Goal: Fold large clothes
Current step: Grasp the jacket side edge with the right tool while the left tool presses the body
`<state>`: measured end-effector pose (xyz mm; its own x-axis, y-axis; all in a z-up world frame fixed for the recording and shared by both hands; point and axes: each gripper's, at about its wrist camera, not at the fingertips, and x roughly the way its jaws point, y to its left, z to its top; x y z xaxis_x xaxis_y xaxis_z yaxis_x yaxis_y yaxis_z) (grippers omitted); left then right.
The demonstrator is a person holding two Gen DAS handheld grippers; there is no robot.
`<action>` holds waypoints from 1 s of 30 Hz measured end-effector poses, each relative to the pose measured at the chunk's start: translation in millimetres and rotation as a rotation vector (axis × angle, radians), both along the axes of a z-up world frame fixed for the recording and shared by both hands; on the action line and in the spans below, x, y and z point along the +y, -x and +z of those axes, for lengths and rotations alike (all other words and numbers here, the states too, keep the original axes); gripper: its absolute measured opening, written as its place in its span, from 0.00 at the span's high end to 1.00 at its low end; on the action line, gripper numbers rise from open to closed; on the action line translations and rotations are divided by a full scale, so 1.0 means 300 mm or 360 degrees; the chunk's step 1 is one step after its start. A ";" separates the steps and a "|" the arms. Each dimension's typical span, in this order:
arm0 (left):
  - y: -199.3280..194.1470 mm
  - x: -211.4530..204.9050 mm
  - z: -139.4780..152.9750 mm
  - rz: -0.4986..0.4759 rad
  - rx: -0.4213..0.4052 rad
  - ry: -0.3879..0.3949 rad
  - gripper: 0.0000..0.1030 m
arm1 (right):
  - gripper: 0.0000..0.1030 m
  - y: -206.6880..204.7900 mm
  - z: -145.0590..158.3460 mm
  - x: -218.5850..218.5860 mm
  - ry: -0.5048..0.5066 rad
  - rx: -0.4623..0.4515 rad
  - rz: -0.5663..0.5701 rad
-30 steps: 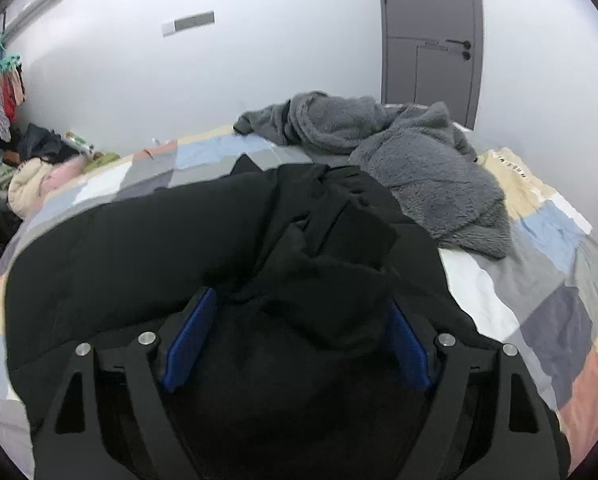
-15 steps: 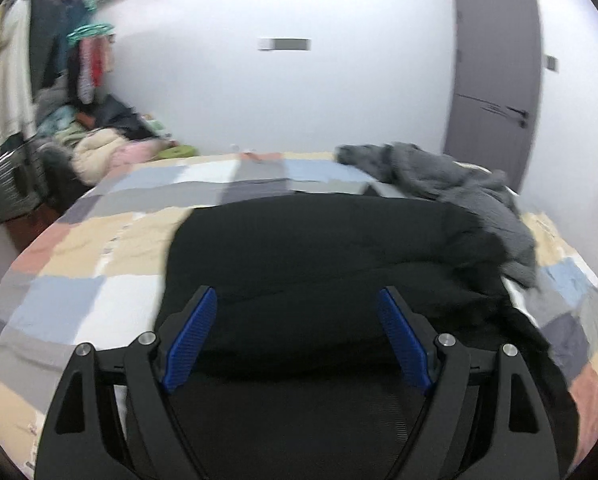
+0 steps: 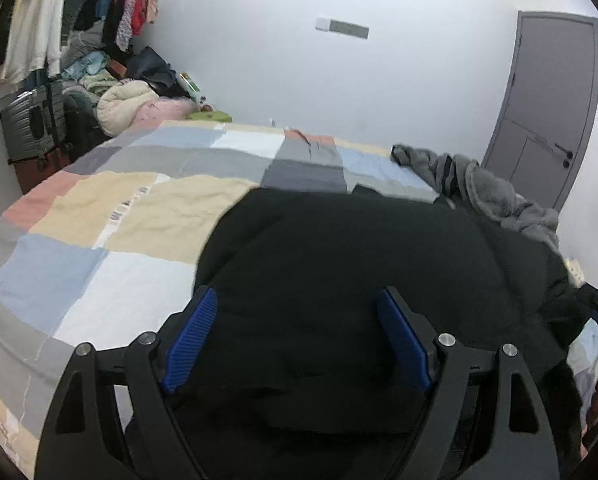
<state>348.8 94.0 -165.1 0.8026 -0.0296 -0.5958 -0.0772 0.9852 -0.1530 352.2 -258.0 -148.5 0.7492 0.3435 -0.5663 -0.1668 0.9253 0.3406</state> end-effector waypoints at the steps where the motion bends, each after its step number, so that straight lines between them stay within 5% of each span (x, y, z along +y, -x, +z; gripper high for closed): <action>1: -0.010 -0.004 -0.013 -0.0010 0.0006 -0.0006 0.20 | 0.31 -0.023 -0.022 0.014 0.0001 0.0021 0.0019; 7: -0.044 -0.027 -0.041 -0.0050 -0.0009 -0.0092 0.20 | 0.74 -0.039 -0.039 0.102 0.0251 -0.0076 0.0105; 15: -0.135 -0.079 -0.057 -0.0055 0.0032 -0.0217 0.20 | 0.76 -0.067 -0.090 0.155 0.0523 -0.0065 0.0048; 30: -0.160 -0.087 -0.127 -0.0076 0.0133 -0.0198 0.20 | 0.73 -0.162 -0.191 0.163 0.0409 0.0030 0.0088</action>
